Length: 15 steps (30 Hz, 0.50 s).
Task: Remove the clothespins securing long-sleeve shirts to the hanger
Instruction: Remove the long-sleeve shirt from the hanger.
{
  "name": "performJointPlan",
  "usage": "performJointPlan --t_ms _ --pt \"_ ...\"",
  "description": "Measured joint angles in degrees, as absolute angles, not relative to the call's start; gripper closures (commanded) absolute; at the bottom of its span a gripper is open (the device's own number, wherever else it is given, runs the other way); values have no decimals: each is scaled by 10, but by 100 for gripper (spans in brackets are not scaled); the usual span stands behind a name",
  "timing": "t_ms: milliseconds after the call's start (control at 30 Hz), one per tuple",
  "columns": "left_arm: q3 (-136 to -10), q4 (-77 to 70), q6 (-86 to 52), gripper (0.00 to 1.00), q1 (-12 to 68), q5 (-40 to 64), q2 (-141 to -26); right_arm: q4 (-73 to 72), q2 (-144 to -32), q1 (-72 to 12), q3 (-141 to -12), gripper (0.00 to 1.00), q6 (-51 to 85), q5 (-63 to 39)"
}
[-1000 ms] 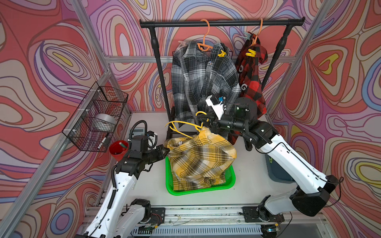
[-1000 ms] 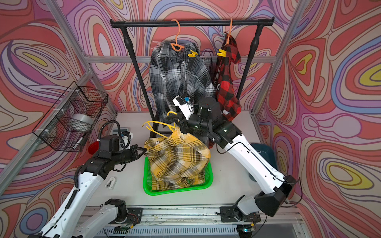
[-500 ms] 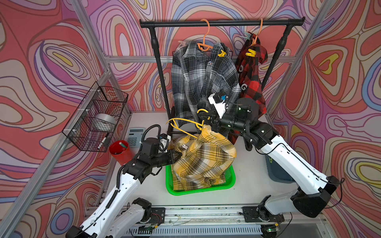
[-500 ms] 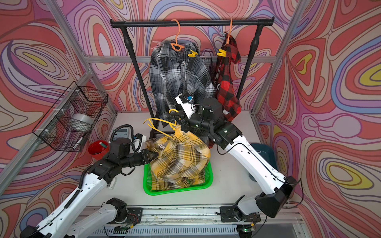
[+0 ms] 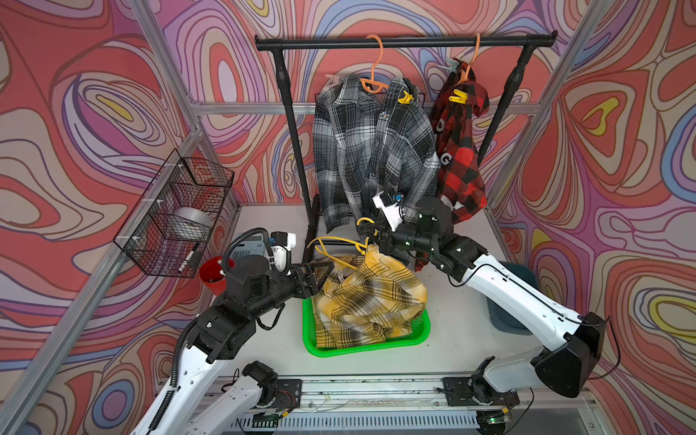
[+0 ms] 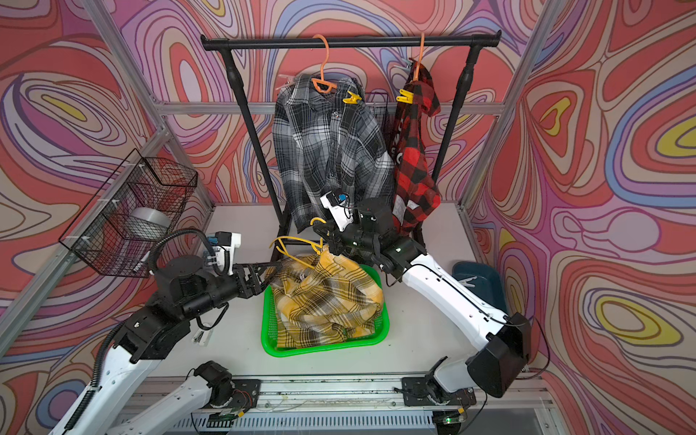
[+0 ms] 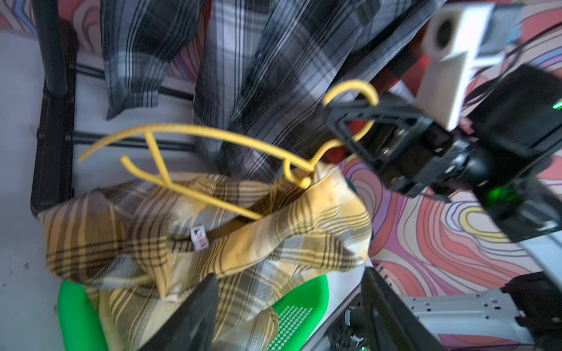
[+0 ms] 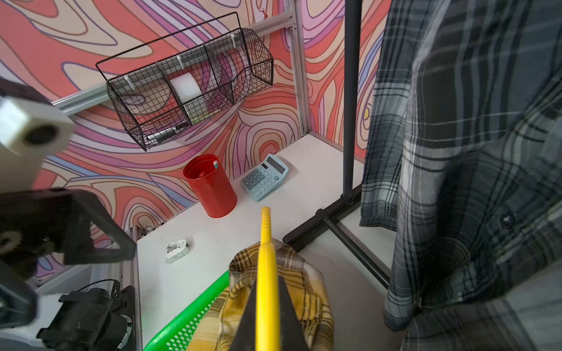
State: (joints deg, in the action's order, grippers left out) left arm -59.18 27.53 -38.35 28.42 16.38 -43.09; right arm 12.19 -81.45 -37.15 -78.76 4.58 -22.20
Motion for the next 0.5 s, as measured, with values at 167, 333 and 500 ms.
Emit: performJointPlan --t_ms 167,333,500 --pt "-553 170 -489 30 267 182 -481 81 -786 -382 -763 100 54 -197" --pt "-491 91 -594 30 259 194 -529 33 -758 -385 -741 100 57 -187" --pt "-482 15 -652 30 250 188 -539 5 -757 -389 -728 100 61 -189"
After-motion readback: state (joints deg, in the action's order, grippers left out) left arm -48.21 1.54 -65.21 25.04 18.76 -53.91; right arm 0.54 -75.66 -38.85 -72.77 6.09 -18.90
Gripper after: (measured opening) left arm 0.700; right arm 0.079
